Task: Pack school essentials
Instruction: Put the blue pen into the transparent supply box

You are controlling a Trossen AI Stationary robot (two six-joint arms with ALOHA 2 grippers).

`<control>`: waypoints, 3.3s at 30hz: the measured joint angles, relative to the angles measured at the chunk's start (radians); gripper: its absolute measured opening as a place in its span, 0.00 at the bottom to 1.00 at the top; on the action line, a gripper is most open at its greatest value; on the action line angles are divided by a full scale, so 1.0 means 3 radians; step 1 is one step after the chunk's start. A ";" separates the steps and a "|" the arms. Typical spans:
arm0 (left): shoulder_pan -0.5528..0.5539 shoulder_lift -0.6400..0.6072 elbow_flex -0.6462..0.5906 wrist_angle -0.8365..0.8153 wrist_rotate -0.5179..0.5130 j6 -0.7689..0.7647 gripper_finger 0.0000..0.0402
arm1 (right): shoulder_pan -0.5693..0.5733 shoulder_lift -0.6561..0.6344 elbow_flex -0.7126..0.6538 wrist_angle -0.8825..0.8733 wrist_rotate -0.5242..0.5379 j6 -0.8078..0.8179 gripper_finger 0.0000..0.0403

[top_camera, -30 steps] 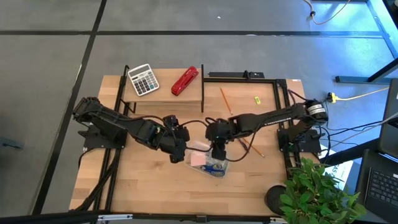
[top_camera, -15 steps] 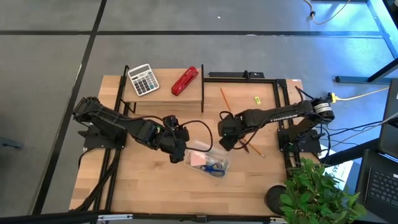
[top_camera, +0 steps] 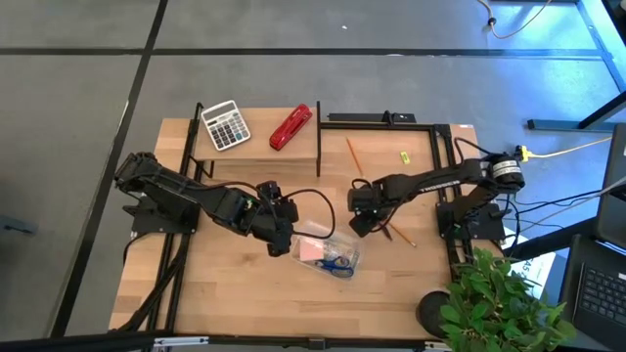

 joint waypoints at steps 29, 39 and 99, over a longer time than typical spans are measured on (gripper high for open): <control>0.0000 0.0000 0.0000 0.0004 0.0000 -0.0003 0.98 | -0.0021 -0.0014 -0.0569 0.0467 0.0022 -0.0019 0.32; -0.0001 0.0000 0.0000 0.0004 0.0000 -0.0004 0.98 | -0.0020 -0.0010 -0.0573 0.0461 0.0061 -0.0140 0.07; -0.0021 0.0000 0.0000 0.0000 0.0025 0.0010 0.98 | 0.0908 0.0013 0.2278 -0.0713 0.0880 -0.0440 0.08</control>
